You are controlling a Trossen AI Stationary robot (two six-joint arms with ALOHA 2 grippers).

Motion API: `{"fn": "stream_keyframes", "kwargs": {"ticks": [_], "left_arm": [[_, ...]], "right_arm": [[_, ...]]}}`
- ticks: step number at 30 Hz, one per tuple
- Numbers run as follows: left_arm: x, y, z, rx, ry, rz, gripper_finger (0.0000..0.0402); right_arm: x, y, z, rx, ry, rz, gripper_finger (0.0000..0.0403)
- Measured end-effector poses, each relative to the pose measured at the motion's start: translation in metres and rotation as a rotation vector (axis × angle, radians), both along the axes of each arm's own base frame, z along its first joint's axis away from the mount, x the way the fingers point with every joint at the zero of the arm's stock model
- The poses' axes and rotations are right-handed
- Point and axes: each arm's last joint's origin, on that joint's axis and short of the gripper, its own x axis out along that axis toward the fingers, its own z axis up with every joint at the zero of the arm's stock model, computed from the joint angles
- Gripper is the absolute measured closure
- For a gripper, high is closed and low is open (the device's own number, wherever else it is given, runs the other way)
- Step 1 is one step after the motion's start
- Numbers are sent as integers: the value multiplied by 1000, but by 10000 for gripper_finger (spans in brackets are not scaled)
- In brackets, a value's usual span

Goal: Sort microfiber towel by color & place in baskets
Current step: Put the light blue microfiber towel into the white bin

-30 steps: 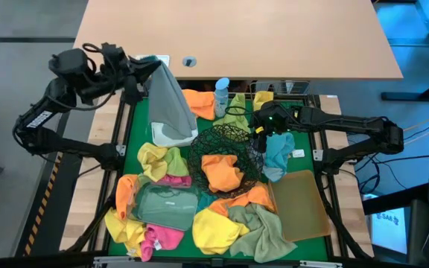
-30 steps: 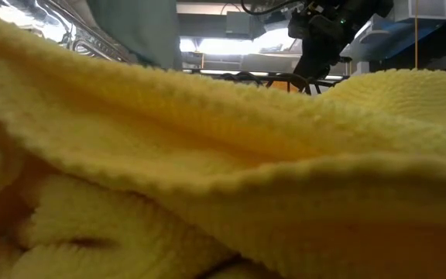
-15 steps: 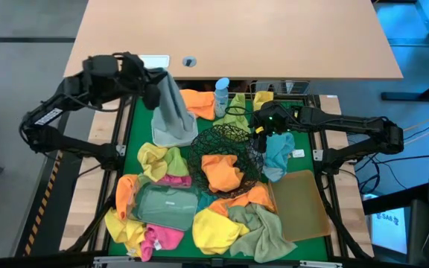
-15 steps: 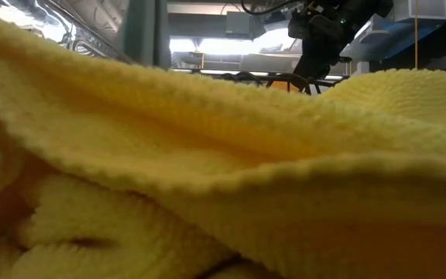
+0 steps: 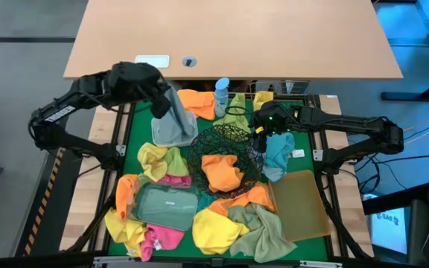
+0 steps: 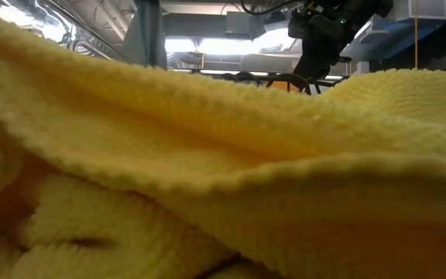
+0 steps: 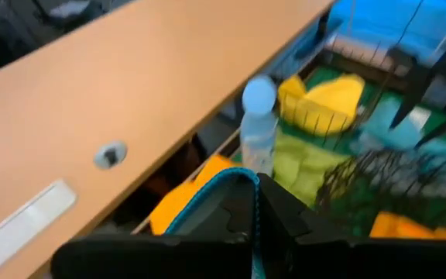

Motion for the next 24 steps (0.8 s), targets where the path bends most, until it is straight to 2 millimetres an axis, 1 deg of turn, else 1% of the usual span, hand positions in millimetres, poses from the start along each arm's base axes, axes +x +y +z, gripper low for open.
{"fn": "stream_keyframes", "kwargs": {"ticks": [6,11,16,24], "left_arm": [[12,4,-12,-26,85,4,401],[24,10,-20,13,152,39,402],[40,16,-31,3,204,39,401],[69,29,-56,17,351,-12,402]], "right_arm": [[0,0,0,0,0,0,220],[0,0,0,0,0,0,220],[0,0,0,0,0,0,220],[0,0,0,0,0,0,220]]}}
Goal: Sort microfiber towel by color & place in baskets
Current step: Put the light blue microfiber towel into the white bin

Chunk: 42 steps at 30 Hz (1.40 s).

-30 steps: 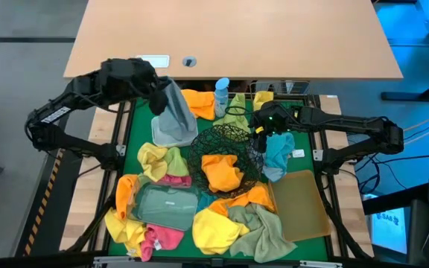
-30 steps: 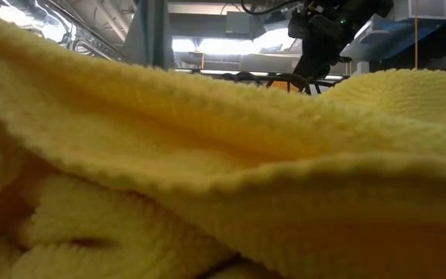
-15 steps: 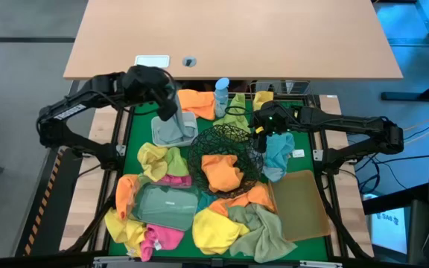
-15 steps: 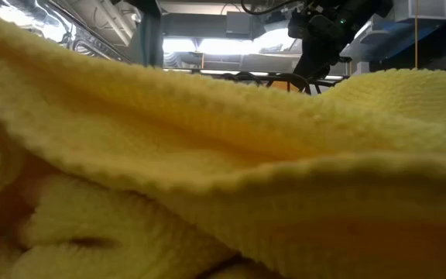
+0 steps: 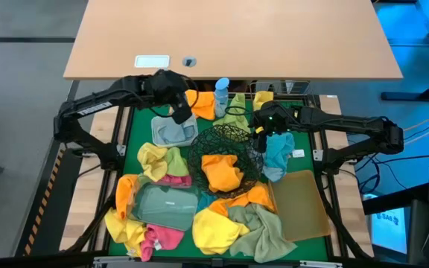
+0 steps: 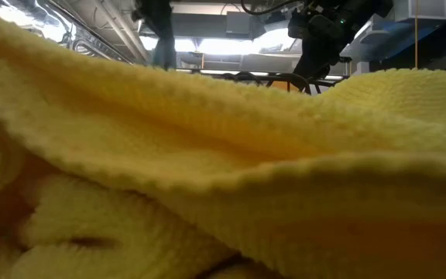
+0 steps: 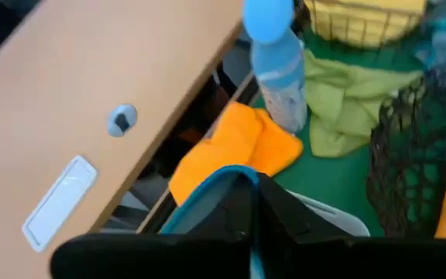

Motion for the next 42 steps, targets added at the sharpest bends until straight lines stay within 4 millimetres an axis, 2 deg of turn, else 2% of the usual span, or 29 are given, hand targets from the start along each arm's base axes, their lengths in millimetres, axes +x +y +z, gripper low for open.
{"fn": "stream_keyframes", "kwargs": {"ticks": [6,10,22,28,32,42], "left_arm": [[16,13,-22,-57,79,-24,402],[17,14,-44,-129,127,-51,402],[0,4,-125,-318,348,-29,402],[-12,-1,-154,-367,443,3,402],[-19,-3,-164,-392,484,31,402],[-22,-4,-168,-408,499,58,399]], "right_arm": [[0,0,0,0,1,0,220],[0,0,0,0,1,0,220],[0,0,0,1,6,0,220],[0,0,0,2,6,0,220],[0,0,0,2,6,0,220],[0,0,0,2,6,0,220]]}}
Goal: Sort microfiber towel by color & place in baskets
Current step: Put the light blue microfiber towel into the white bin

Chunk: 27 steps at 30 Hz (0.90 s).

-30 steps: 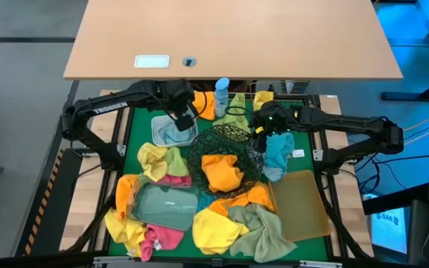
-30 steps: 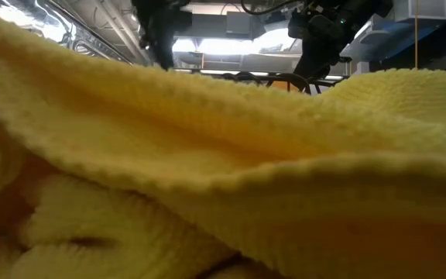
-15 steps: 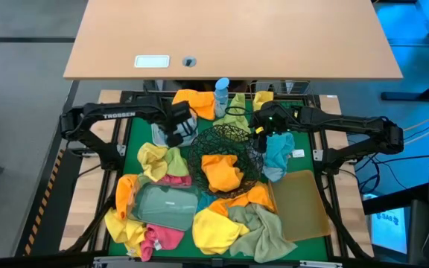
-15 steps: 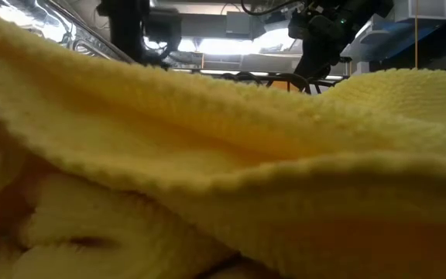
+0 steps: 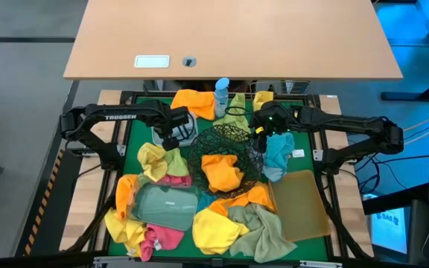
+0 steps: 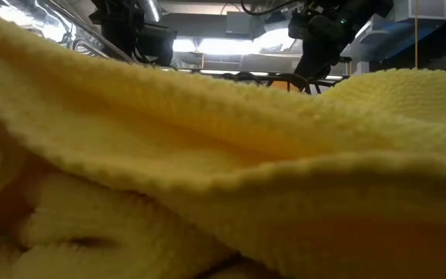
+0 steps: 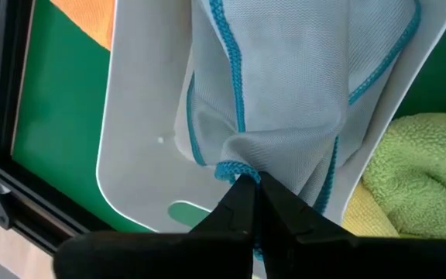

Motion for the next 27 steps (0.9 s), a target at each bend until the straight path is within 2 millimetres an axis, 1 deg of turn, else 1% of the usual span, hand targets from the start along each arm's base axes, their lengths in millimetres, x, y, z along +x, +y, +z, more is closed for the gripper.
{"fn": "stream_keyframes", "kwargs": {"ticks": [6,18,22,27], "left_arm": [[0,0,0,0,1,-3,368],[0,0,0,-1,3,-5,276],[-1,0,0,-5,21,-47,250],[-1,0,0,-3,23,-54,235]], "right_arm": [[0,0,0,0,0,0,220],[0,0,0,0,0,0,220],[0,0,0,0,0,0,220],[0,0,0,0,0,0,220]]}}
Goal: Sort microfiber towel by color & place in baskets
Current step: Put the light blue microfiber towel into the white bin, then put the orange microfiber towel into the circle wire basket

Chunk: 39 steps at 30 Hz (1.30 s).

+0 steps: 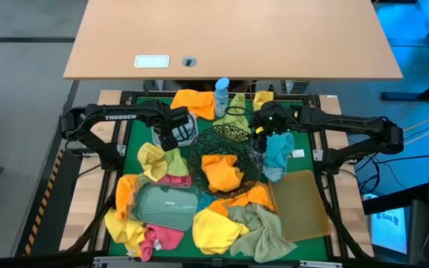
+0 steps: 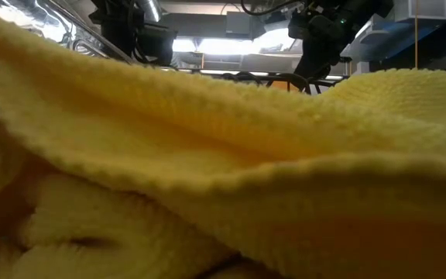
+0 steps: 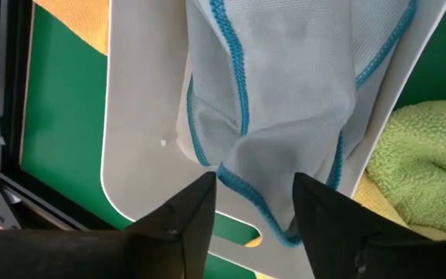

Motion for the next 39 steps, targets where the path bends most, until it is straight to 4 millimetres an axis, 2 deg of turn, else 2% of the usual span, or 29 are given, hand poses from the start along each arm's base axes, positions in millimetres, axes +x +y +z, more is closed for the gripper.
{"fn": "stream_keyframes", "kwargs": {"ticks": [9,15,23,32,39], "left_arm": [[-3,-2,2,-42,26,-1,234],[-6,-3,11,-24,-20,-7,233],[-8,1,36,69,-253,15,233],[7,29,52,238,-535,87,233],[9,63,51,308,-648,224,233]], "right_arm": [[0,0,0,0,0,0,220],[0,0,0,0,0,0,220],[0,0,0,0,0,0,220],[0,0,0,0,-1,0,220],[0,0,0,0,-1,0,220]]}}
